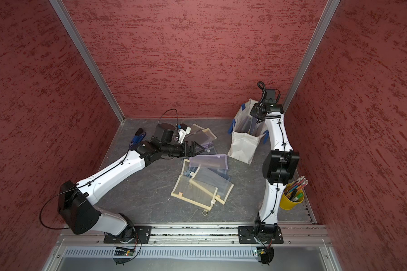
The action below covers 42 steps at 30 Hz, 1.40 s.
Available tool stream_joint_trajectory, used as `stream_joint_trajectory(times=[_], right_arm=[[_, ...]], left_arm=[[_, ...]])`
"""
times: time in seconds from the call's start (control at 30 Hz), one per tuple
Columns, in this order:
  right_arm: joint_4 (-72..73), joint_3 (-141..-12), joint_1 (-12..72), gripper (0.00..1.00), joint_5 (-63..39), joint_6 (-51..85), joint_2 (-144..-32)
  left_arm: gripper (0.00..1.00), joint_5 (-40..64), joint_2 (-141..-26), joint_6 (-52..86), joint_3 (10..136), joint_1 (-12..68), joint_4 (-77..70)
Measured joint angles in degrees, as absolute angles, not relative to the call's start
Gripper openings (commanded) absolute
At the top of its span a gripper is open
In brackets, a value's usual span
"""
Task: Put the pencil pouch into the canvas bag
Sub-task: Place the pencil pouch in the canvas bag, then pick up the pencil pouch.
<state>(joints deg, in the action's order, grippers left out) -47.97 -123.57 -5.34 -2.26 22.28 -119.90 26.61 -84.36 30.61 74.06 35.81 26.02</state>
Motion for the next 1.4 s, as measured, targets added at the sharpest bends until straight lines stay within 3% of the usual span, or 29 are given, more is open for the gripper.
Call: stream_joint_trajectory(times=[0.2, 0.37, 0.5, 0.6, 0.83, 1.07, 1.4], right_arm=[[-43.68, -116.77, -5.34, 0.02, -2.33, 23.31, -119.90], [-43.16, -116.18, -5.34, 0.30, -2.11, 22.85, -119.57], [-43.33, -116.20, -5.32, 0.45, -1.04, 21.12, -117.78], [-44.23, -116.20, -5.08, 0.50, -0.05, 19.64, -115.07], [-47.24, -115.70, -0.67, 0.55, 3.09, 16.84, -105.41], [-47.51, -106.48, 15.22, 0.60, 2.44, 18.26, -96.23], [-41.12, -85.69, 26.39, 0.60, -4.34, 25.32, -98.54]], left_arm=[[1.00, 25.89, -85.21, 31.05, 74.06, 36.14, 26.13], [0.99, 25.32, -87.70, 31.64, 74.06, 36.12, 26.44], [1.00, 25.21, -88.51, 32.32, 73.38, 35.88, 27.14], [0.99, 25.50, -88.07, 33.08, 71.31, 35.07, 26.41], [0.99, 26.92, -87.68, 34.17, 65.69, 30.09, 25.85], [1.00, 28.62, -87.81, 35.20, 62.78, 28.56, 24.21], [0.92, 30.48, -92.31, 44.10, 55.75, 28.29, 12.78]])
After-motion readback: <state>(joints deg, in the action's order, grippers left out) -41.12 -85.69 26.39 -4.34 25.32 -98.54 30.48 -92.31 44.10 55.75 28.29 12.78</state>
